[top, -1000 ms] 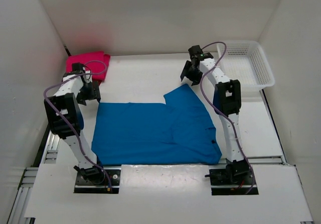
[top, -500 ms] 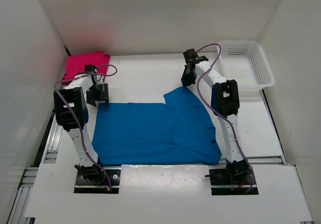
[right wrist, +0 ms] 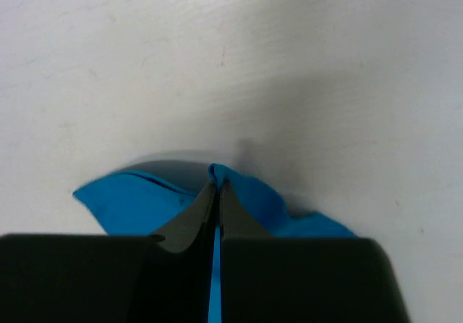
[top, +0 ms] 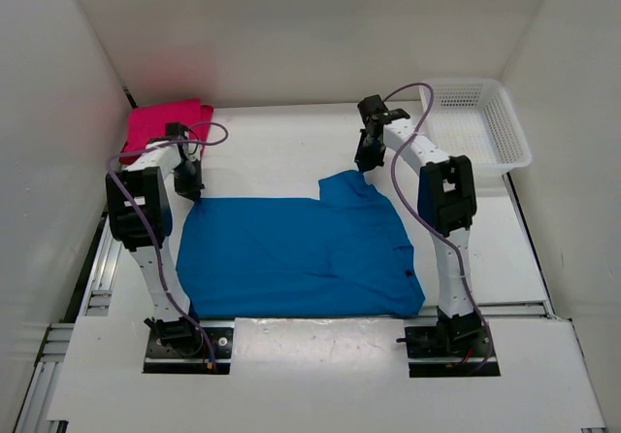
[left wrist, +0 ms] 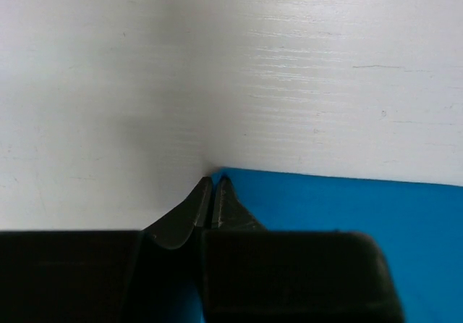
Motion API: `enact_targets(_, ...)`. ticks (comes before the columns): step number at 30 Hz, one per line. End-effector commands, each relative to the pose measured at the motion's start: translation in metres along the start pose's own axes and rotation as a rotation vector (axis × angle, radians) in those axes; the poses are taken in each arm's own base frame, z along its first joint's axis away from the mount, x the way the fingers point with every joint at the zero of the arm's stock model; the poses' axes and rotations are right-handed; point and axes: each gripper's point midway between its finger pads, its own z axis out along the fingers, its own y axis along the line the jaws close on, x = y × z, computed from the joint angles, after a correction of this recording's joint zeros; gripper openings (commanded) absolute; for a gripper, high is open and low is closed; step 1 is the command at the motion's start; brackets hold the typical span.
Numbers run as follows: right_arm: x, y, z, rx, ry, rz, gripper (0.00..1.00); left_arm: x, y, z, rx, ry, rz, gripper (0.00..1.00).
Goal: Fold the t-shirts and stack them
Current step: Grap the side of the flattened tshirt closest away from the robot with both arms, then fold the other side of the tshirt into a rectangle
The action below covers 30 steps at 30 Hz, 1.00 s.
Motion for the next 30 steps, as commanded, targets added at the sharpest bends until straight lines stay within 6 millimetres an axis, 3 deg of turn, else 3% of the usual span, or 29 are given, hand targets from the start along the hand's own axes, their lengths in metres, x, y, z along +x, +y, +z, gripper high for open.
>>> enact_targets(1,-0.001,0.011,-0.053,-0.056,-0.063,-0.054,0.01,0.012,0.003,-0.002,-0.021,0.015,0.003,0.1)
enact_targets(2,-0.001,0.014,-0.073,-0.066,-0.095,-0.062,0.01,0.013,0.007,-0.008,-0.047,0.005,0.003,0.1)
enact_targets(3,0.002,0.008,-0.081,-0.055,-0.105,-0.062,0.01,0.007,0.005,-0.025,-0.058,-0.042,0.014,0.1)
enact_targets(6,0.03,0.002,-0.114,-0.067,-0.142,-0.091,0.01,0.013,0.002,-0.049,-0.089,-0.089,0.035,0.1)
enact_targets(7,0.05,-0.01,-0.127,-0.053,-0.151,-0.105,0.01,0.019,0.0,-0.064,-0.094,-0.119,0.042,0.1)
enact_targets(9,0.07,-0.022,-0.137,-0.039,-0.164,-0.097,0.01,0.03,-0.003,-0.076,-0.119,-0.138,0.065,0.1)
enact_targets(10,0.095,-0.036,-0.144,-0.025,-0.158,-0.107,0.01,0.043,-0.005,-0.084,-0.126,-0.147,0.078,0.1)
enact_targets(14,0.153,-0.068,-0.15,0.005,-0.137,-0.087,0.01,0.068,0.004,-0.094,-0.179,-0.178,0.082,0.1)
enact_targets(16,0.17,-0.077,-0.156,-0.001,-0.156,-0.055,0.01,0.073,0.011,-0.096,-0.218,-0.187,0.077,0.1)
enact_targets(17,0.184,-0.092,-0.148,0.032,-0.137,-0.044,0.01,0.081,0.012,-0.096,-0.219,-0.184,0.077,0.1)
enact_targets(20,0.205,-0.099,-0.148,0.024,-0.138,-0.02,0.01,0.093,0.016,-0.096,-0.237,-0.185,0.076,0.1)
enact_targets(26,0.224,-0.098,-0.145,0.014,-0.136,-0.009,0.01,0.12,0.028,-0.088,-0.29,-0.146,0.078,0.1)
enact_targets(30,0.229,-0.101,-0.141,0.04,-0.133,-0.014,0.01,0.124,0.029,-0.086,-0.307,-0.136,0.087,0.1)
